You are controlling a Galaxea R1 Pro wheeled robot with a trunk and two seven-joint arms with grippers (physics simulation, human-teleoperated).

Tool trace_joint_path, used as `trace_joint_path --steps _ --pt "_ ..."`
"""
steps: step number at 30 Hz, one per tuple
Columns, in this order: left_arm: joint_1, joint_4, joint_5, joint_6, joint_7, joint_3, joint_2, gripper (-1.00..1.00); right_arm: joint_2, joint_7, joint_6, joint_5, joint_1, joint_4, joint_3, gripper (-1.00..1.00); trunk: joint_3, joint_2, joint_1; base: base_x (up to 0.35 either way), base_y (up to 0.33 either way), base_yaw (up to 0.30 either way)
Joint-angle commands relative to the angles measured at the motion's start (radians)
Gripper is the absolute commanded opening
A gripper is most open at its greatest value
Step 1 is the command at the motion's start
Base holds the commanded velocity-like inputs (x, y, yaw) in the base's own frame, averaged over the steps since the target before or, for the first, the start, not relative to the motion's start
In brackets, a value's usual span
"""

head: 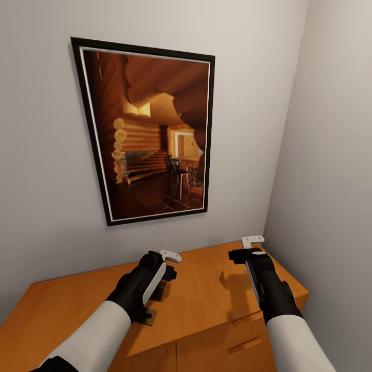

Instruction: Take the four mousetraps from the cabinet in the bathroom and place them on the bathroom floor. Make sure all four end up on the same floor surface, and ensure that at least two of them are either under or directly next to the same bathroom sink.

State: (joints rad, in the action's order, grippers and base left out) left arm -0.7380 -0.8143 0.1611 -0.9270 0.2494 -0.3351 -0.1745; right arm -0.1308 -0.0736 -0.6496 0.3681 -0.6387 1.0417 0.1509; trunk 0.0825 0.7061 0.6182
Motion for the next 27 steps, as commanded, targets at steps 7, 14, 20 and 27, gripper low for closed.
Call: trace_joint_path --steps 7,14,20,27 --pt "-0.001 0.001 0.011 -0.005 0.007 0.000 0.000 1.00 -0.001 -0.008 -0.004 0.010 -0.001 0.001 0.003 1.00 0.021 0.044 0.023 0.000 0.000 0.000" --pt "-0.001 0.001 0.011 -0.007 0.009 0.011 0.000 1.00 -0.001 -0.007 -0.004 0.010 -0.001 0.001 0.003 1.00 0.021 0.044 0.023 0.000 0.000 0.000" --pt "-0.001 0.001 0.011 -0.008 0.010 0.019 0.000 1.00 -0.001 -0.007 -0.004 0.010 -0.001 0.001 0.003 1.00 0.027 0.058 0.031 0.000 0.000 0.000" --pt "0.000 0.001 0.011 -0.010 0.010 0.020 0.000 1.00 -0.001 -0.006 -0.004 0.009 -0.001 0.001 0.003 1.00 0.049 0.107 0.058 0.000 0.000 0.000"
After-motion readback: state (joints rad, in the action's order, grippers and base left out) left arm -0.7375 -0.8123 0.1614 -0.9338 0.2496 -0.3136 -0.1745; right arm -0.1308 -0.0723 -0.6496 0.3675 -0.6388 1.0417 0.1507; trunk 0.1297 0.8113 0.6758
